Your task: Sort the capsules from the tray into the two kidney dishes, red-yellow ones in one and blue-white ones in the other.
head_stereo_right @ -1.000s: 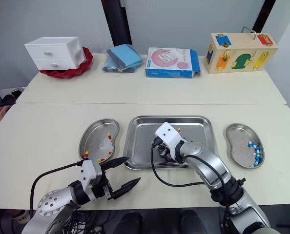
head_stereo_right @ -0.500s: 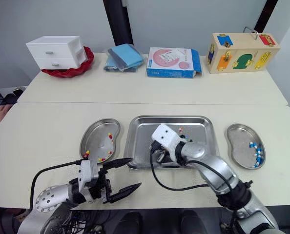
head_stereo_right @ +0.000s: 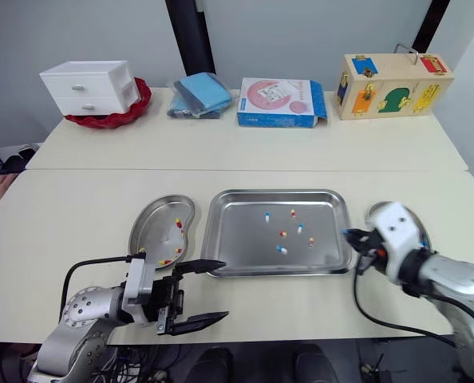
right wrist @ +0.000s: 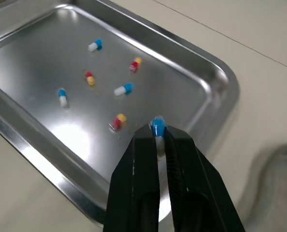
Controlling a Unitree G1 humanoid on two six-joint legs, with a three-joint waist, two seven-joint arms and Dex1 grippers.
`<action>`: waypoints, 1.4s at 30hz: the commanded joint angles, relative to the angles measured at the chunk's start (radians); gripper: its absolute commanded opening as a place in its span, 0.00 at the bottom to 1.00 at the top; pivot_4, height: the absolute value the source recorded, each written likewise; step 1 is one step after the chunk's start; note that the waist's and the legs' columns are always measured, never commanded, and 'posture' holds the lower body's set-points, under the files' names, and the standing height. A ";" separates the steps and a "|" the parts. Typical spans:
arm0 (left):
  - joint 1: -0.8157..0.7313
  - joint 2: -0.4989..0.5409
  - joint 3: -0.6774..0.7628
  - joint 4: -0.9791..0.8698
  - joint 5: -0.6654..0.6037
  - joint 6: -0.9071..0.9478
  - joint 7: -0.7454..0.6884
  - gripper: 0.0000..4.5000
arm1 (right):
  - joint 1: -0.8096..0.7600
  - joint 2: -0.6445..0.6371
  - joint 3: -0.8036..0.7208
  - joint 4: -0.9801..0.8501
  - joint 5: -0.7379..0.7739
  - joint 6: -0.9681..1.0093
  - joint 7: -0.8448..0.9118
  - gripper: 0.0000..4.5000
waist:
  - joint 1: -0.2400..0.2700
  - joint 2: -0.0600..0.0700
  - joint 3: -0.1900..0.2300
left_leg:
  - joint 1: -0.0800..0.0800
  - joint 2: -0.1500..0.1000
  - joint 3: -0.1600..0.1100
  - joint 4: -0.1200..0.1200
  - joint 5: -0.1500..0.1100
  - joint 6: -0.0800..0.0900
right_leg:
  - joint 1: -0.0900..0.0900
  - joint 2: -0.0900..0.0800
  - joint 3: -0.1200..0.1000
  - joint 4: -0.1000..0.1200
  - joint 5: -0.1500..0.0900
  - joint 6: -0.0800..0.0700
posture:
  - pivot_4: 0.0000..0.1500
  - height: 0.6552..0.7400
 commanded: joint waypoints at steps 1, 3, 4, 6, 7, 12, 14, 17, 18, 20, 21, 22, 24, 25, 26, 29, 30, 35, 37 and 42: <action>-0.008 -0.005 0.002 -0.017 -0.016 -0.022 -0.011 1.00 | 0.032 -0.027 -0.126 0.019 0.027 0.012 0.005 0.00 | 0.000 0.000 0.000 | 0.000 0.000 0.000 0.000 0.000 0.000 | 0.000 0.000 0.000 0.000 0.000 0.000 | 1.00 1.00; -0.007 -0.006 -0.001 -0.019 -0.017 -0.024 -0.011 1.00 | 0.064 -0.046 -0.147 0.060 0.008 0.005 -0.004 0.00 | 0.001 0.000 0.000 | 0.000 0.000 0.000 0.000 0.000 0.000 | 0.001 0.000 0.000 0.000 0.000 0.000 | 1.00 1.00; -0.007 -0.008 -0.002 -0.020 -0.016 -0.026 -0.012 1.00 | 0.070 -0.047 -0.157 0.078 0.003 -0.001 -0.014 0.00 | 0.001 0.000 0.000 | 0.000 0.000 0.000 0.000 0.000 0.000 | 0.001 0.000 0.000 0.000 0.000 0.000 | 1.00 1.00; -0.007 -0.010 -0.004 -0.019 -0.016 -0.029 -0.012 1.00 | 0.072 -0.048 -0.173 0.103 0.008 0.000 -0.026 0.00 | 0.000 0.000 0.000 | 0.000 0.000 0.000 0.000 0.000 0.000 | 0.001 0.000 0.000 0.000 0.000 0.000 | 1.00 1.00; -0.007 -0.011 -0.004 -0.019 -0.015 -0.030 -0.013 1.00 | 0.074 -0.051 -0.175 0.109 0.009 -0.001 -0.031 0.00 | 0.000 0.001 0.000 | 0.000 0.000 0.000 0.000 0.000 0.000 | 0.001 0.000 0.001 0.000 0.000 0.000 | 1.00 1.00; -0.009 -0.017 -0.004 -0.020 -0.016 -0.034 -0.014 1.00 | 0.076 -0.054 -0.178 0.151 -0.010 0.022 -0.079 0.00 | 0.001 0.001 -0.001 | 0.000 0.000 0.001 0.001 0.000 0.000 | 0.001 0.000 0.001 0.000 0.000 0.000 | 1.00 1.00; -0.011 -0.019 -0.003 -0.015 -0.014 -0.038 -0.016 1.00 | 0.075 -0.058 -0.172 0.160 -0.012 0.032 -0.092 0.00 | 0.001 0.001 -0.001 | 0.000 0.000 0.001 0.001 0.000 0.000 | 0.001 0.000 0.001 0.000 0.000 0.000 | 1.00 1.00; -0.017 -0.021 -0.006 -0.007 -0.011 -0.043 -0.020 1.00 | 0.068 -0.064 -0.160 0.178 -0.025 0.029 -0.116 0.08 | 0.001 0.001 -0.001 | 0.000 0.000 0.000 0.001 0.000 0.000 | 0.001 0.000 0.001 0.000 0.000 0.000 | 1.00 1.00; -0.020 -0.022 -0.007 -0.004 -0.009 -0.044 -0.021 1.00 | 0.064 -0.063 -0.159 0.183 -0.027 0.027 -0.124 0.15 | 0.001 0.001 -0.001 | 0.000 0.000 0.001 0.001 0.000 0.000 | 0.001 0.000 0.001 0.000 0.000 0.000 | 1.00 1.00; -0.025 -0.024 -0.009 0.002 -0.007 -0.048 -0.023 1.00 | 0.056 -0.063 -0.160 0.193 -0.029 0.028 -0.137 0.24 | 0.001 0.001 -0.001 | 0.000 0.000 0.001 0.001 0.000 0.000 | 0.001 0.000 0.001 0.000 0.000 0.000 | 1.00 1.00; -0.027 -0.025 -0.010 0.004 -0.005 -0.049 -0.023 1.00 | 0.051 -0.063 -0.159 0.196 -0.028 0.027 -0.141 0.30 | 0.001 0.001 -0.001 | 0.000 0.000 0.001 0.001 0.000 0.000 | 0.001 0.000 0.001 0.000 0.000 0.000 | 1.00 1.00; -0.029 -0.026 -0.010 0.008 -0.003 -0.052 -0.024 1.00 | 0.047 -0.065 -0.159 0.197 -0.025 0.026 -0.143 0.36 | 0.001 0.001 -0.001 | 0.000 0.000 0.001 0.001 0.000 0.000 | 0.001 0.000 0.001 0.000 0.000 0.000 | 1.00 1.00; -0.030 -0.028 -0.009 0.013 0.000 -0.056 -0.027 1.00 | 0.043 -0.067 -0.157 0.198 -0.022 0.026 -0.145 0.49 | 0.001 0.001 -0.001 | 0.000 0.000 0.001 0.001 0.000 0.000 | 0.001 0.000 0.001 0.000 0.000 0.000 | 1.00 1.00; -0.030 -0.028 -0.009 0.015 0.001 -0.057 -0.029 1.00 | 0.041 -0.067 -0.157 0.197 -0.019 0.026 -0.145 0.54 | 0.001 0.001 -0.001 | 0.000 0.000 0.001 0.001 0.000 0.000 | 0.001 0.000 0.001 0.000 0.000 0.000 | 1.00 1.00; -0.030 -0.029 -0.008 0.017 0.002 -0.059 -0.030 1.00 | 0.041 -0.068 -0.156 0.195 -0.019 0.026 -0.146 0.59 | 0.001 0.001 -0.001 | 0.000 0.000 0.001 0.001 0.000 0.000 | 0.001 0.000 0.001 0.000 0.000 0.000 | 1.00 1.00; -0.029 -0.031 -0.009 0.021 0.006 -0.067 -0.031 1.00 | 0.039 -0.072 -0.154 0.191 -0.021 0.023 -0.149 0.79 | 0.001 0.001 -0.001 | 0.000 0.000 0.001 0.001 0.000 0.000 | 0.001 0.000 0.001 0.000 0.000 0.001 | 1.00 1.00; -0.029 -0.031 -0.009 0.022 0.007 -0.068 -0.031 1.00 | 0.039 -0.073 -0.154 0.191 -0.023 0.021 -0.151 0.88 | 0.001 0.001 -0.001 | 0.000 0.000 0.001 0.001 0.000 0.000 | 0.001 0.000 0.001 0.000 0.000 0.001 | 1.00 1.00; -0.024 -0.029 -0.004 0.026 0.008 -0.078 -0.025 1.00 | 0.061 -0.078 -0.150 0.181 -0.034 -0.023 -0.140 0.99 | 0.001 0.001 -0.001 | 0.000 0.000 0.001 0.001 0.000 0.000 | 0.001 0.000 0.001 0.000 0.000 0.001 | 1.00 1.00; -0.017 -0.027 0.005 0.021 0.008 -0.075 -0.012 1.00 | 0.081 -0.079 -0.149 0.174 -0.037 -0.057 -0.127 0.99 | 0.001 0.001 -0.001 | 0.000 0.000 0.001 0.001 0.000 0.000 | 0.001 0.000 0.001 0.000 0.000 0.001 | 1.00 1.00; 0.033 0.007 0.081 -0.051 0.007 0.016 0.122 1.00 | 0.175 -0.055 -0.148 0.179 -0.090 -0.303 -0.066 0.99 | 0.000 0.001 -0.001 | 0.000 0.000 0.001 0.001 0.000 0.000 | 0.001 0.000 0.001 0.000 0.000 0.001 | 1.00 1.00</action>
